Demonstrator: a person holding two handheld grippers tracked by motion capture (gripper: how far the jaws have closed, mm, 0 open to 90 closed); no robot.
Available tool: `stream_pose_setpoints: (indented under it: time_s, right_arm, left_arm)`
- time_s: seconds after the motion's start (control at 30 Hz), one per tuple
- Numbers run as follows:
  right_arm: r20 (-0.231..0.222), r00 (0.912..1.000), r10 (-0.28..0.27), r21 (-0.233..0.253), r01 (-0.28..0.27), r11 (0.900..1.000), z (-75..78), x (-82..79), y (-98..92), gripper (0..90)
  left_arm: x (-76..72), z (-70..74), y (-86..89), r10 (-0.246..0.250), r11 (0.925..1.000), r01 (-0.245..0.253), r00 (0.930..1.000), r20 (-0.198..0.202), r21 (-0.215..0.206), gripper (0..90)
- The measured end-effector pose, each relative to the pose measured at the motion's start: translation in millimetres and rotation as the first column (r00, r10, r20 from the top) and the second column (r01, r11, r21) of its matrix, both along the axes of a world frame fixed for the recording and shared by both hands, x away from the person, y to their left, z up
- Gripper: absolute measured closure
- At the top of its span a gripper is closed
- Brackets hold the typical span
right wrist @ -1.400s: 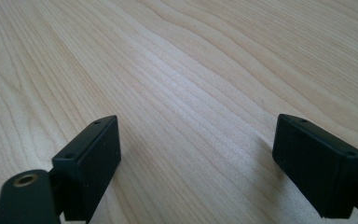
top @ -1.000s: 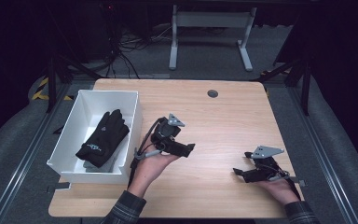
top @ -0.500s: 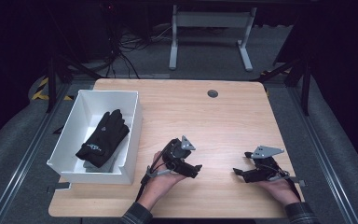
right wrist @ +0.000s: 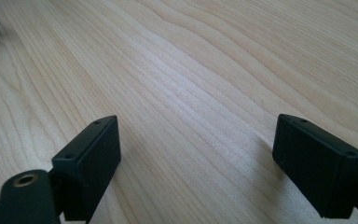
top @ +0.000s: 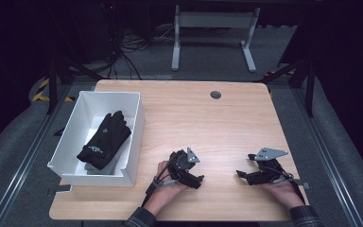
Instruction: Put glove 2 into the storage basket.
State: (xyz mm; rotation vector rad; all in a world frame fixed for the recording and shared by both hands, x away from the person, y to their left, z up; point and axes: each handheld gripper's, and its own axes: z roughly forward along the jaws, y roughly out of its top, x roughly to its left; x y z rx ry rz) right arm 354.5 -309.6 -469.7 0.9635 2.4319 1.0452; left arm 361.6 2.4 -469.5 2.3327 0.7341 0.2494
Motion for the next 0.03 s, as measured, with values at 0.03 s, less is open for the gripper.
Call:
stream_pose_setpoints:
  time_s: [0.03]
  right_arm:
    - [0.000, 1.0000, 0.000, 0.000, 0.000, 1.000, 0.0, 0.0, 0.0, 15.4]
  left_arm:
    - [0.0, -0.5, 0.4, -0.002, 1.0000, 0.002, 1.0000, 0.003, -0.002, 8.2]
